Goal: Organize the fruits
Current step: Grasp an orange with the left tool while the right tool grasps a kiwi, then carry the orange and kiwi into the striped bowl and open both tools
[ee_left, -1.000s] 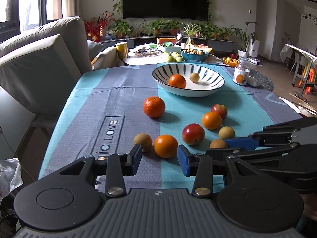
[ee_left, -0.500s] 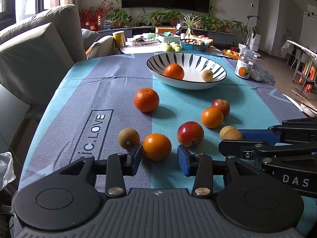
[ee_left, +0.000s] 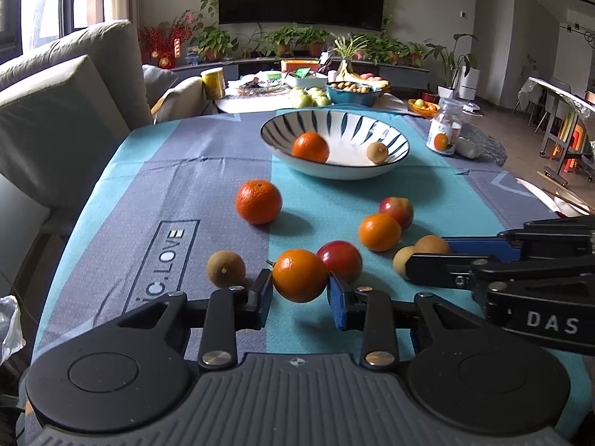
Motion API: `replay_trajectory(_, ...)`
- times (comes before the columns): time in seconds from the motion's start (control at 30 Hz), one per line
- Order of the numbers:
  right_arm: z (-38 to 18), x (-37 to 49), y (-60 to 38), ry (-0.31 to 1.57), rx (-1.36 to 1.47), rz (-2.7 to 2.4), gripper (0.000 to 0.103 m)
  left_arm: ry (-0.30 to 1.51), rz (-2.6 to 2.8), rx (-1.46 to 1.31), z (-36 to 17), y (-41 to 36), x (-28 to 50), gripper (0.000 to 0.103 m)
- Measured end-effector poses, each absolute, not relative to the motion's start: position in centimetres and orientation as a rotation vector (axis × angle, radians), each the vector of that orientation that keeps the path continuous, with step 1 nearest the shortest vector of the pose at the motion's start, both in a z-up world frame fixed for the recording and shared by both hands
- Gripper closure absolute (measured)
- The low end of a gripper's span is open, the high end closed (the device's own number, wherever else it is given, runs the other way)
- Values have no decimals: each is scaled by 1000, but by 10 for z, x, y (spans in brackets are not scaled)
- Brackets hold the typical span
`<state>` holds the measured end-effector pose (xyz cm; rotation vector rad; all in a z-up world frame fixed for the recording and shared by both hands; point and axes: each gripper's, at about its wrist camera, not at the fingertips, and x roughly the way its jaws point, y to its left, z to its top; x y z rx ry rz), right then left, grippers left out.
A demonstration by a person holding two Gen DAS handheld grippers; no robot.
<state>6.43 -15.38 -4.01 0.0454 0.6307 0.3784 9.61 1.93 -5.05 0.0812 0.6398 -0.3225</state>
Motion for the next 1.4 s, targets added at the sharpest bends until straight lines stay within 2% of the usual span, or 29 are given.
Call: replay_trajectory(1.4,-22,135,-195,546,147,278,25,538,-375,152,-15,-31,171,73)
